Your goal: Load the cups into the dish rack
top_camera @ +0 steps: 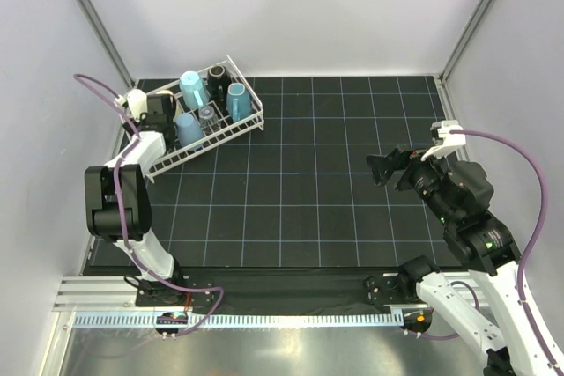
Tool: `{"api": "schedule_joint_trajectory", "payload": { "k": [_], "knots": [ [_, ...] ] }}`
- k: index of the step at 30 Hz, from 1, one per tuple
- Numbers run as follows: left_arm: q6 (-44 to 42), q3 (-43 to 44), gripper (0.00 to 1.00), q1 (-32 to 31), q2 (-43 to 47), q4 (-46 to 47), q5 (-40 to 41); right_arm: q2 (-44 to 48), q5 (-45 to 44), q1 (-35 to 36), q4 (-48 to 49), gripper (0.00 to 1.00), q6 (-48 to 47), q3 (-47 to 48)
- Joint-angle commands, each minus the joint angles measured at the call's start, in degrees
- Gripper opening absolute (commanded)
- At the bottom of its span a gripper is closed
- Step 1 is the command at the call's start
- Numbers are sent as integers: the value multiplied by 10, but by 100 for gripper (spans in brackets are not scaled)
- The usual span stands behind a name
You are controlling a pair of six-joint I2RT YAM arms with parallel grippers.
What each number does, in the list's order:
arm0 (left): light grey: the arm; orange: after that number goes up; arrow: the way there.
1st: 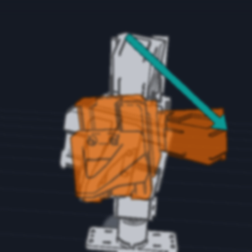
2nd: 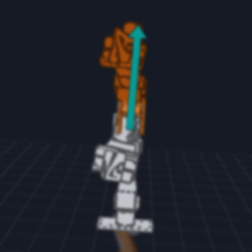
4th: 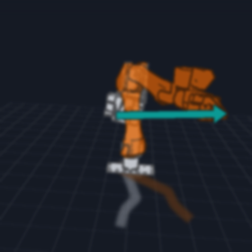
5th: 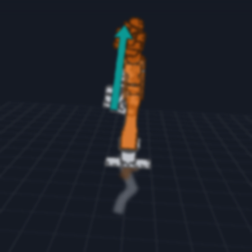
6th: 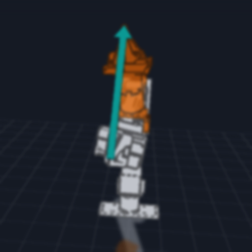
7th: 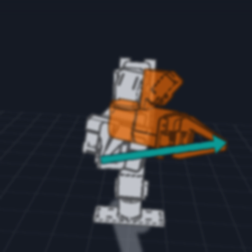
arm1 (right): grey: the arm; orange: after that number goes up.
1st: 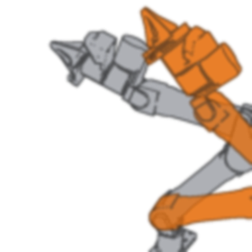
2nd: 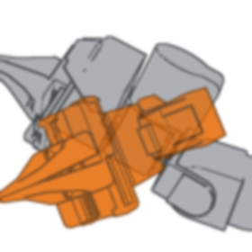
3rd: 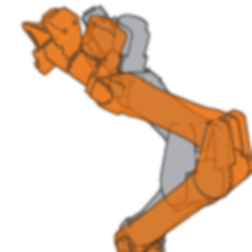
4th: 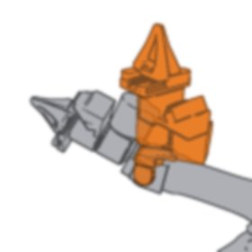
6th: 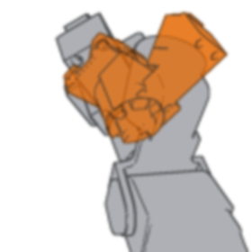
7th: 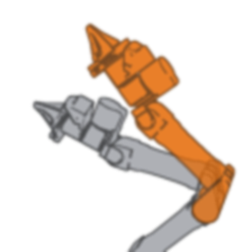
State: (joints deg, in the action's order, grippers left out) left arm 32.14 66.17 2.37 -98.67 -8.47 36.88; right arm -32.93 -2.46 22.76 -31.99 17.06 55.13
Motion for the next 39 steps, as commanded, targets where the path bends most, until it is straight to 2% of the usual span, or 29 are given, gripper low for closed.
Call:
{"api": "schedule_joint_trajectory", "payload": {
  "k": [1, 11, 18, 20, 24, 32, 34, 39],
  "knots": [
    [26, 5, 6, 1, -5, 5, 19, -6, -2, 2, 3, 93, 3, 25],
    [21, 4, 17, 1, -9, -6, 7, -4, -2, 3, -4, 93, 21, 19],
    [26, 15, 43, 1, -2, -14, -11, 8, -8, 3, -5, 93, 26, 13],
    [27, 18, 47, 1, 0, -18, -13, 14, -10, 3, -5, 93, 26, 10],
    [31, 25, 71, 0, 5, -29, -19, 20, -12, 2, -4, 93, 28, 3],
    [30, 44, 96, -4, 35, -54, -27, 22, -4, 3, 3, 93, 29, -2],
    [29, 55, 100, -4, 41, -65, -25, 23, -1, 3, 3, 93, 29, -4],
    [40, 91, 100, -4, 57, -132, 6, 27, 9, 2, 5, 93, 39, -10]
  ]
}}
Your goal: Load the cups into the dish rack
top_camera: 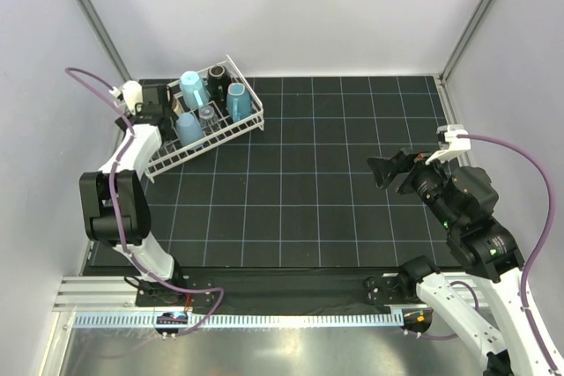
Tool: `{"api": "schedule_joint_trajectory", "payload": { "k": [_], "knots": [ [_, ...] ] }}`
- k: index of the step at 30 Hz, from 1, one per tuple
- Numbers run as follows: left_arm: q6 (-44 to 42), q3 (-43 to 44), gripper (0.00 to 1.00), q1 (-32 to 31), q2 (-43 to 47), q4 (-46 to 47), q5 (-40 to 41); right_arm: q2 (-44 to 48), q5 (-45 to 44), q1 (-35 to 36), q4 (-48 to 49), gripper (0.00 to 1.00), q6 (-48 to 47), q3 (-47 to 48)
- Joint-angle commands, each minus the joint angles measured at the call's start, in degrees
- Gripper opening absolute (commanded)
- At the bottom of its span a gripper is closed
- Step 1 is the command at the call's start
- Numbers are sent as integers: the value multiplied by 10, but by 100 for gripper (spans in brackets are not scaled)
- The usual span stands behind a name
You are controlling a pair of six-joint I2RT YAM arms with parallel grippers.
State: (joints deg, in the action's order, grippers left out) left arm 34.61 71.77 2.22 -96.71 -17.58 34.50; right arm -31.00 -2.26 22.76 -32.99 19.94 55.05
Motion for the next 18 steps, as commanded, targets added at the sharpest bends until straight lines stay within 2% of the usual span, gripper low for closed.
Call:
{"api": "schedule_joint_trajectory", "payload": {
  "k": [1, 7, 10, 12, 13, 16, 18],
  "knots": [
    [17, 43, 100, -3, 42, -46, 34, 8, 9, 3, 15, 93, 11, -9],
    [39, 65, 100, -2, 92, -97, 37, 9, 15, 3, 15, 93, 18, -17],
    [57, 62, 100, -15, 135, -102, -14, 4, 15, 3, 19, 93, 24, -18],
    [29, 70, 100, -56, 150, -104, -37, -2, 16, 3, 25, 93, 26, -20],
    [20, 76, 100, -107, 163, -109, -36, -5, 15, 2, 26, 93, 28, -21],
    [14, 80, 100, -191, 185, -133, -47, -18, 15, 2, 25, 94, 41, -27],
    [10, 66, 100, -277, 208, -132, -62, -27, 15, 2, 16, 96, 54, -29]
  ]
}}
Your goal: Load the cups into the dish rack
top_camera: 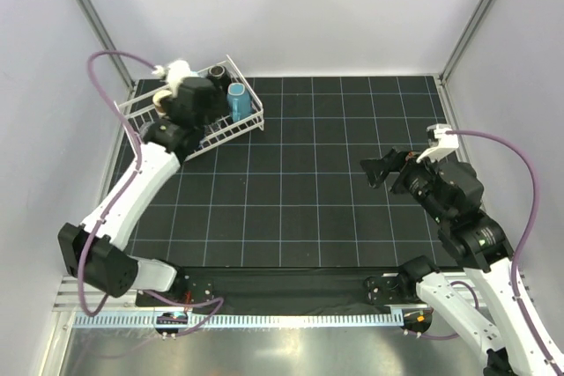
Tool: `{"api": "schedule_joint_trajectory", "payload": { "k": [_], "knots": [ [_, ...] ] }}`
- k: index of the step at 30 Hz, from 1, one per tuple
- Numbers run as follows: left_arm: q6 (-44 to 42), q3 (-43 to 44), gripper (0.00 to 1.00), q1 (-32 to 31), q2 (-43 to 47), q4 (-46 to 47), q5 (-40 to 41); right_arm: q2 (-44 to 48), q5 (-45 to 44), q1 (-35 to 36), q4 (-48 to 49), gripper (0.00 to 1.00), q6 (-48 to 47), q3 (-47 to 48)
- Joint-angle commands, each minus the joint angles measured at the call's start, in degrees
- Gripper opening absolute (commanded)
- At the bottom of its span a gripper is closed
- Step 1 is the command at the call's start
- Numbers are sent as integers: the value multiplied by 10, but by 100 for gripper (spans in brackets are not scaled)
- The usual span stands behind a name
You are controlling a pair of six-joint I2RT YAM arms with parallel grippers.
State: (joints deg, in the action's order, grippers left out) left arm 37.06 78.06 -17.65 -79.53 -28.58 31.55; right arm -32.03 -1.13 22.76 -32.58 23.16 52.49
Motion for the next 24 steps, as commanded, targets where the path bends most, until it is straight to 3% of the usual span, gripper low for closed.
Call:
{"api": "schedule_joint_trajectory", "payload": {
  "k": [1, 2, 5, 7, 13, 24],
  "knots": [
    [-20, -4, 100, -104, 43, -20, -39, -20, 4, 2, 7, 96, 27, -7],
    [-18, -10, 100, -155, 59, -17, -43, -20, 4, 3, 0, 97, 35, -9],
    [-24, -53, 100, -224, 106, -3, -87, -14, 3, 2, -23, 100, 48, -26],
    [-18, -105, 100, -238, 144, 9, -111, 6, 0, 2, -33, 100, 64, -48],
    [49, -297, 100, -239, 361, 65, -155, 100, -7, 2, -24, 100, 144, -141],
    [158, -520, 100, -240, 603, 55, -192, 249, 4, 2, 117, 100, 279, -354]
  ]
}}
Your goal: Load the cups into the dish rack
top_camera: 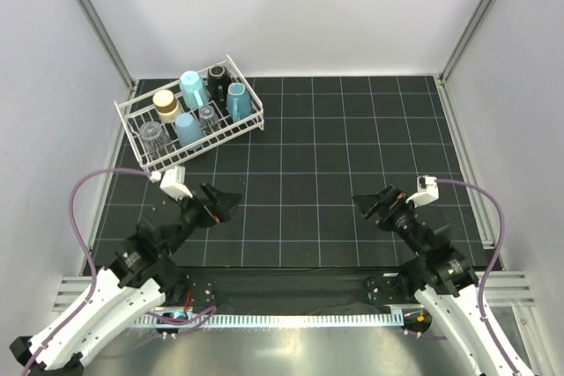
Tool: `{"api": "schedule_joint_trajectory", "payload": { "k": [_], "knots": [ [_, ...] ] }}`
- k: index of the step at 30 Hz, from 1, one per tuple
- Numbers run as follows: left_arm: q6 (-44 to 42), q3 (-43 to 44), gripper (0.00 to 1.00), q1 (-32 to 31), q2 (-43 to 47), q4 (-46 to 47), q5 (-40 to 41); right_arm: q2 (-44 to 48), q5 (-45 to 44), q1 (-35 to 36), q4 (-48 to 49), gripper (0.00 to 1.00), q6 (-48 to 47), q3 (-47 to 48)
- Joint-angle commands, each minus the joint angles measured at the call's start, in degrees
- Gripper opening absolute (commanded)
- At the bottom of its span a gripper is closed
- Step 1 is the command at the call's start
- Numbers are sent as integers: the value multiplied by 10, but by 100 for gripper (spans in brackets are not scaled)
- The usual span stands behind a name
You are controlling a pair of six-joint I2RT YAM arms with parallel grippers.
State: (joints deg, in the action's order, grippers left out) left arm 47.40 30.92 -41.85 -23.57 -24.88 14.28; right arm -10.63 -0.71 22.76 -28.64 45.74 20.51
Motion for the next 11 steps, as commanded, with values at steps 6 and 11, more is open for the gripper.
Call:
{"api": "schedule_joint_trajectory", "payload": {
  "k": [6, 11],
  "knots": [
    [162, -154, 100, 2, 183, 55, -42, 162, -68, 2, -13, 100, 64, -78],
    [184, -218, 100, 3, 242, 105, -139, 192, -16, 3, -43, 100, 49, -94]
  ]
}}
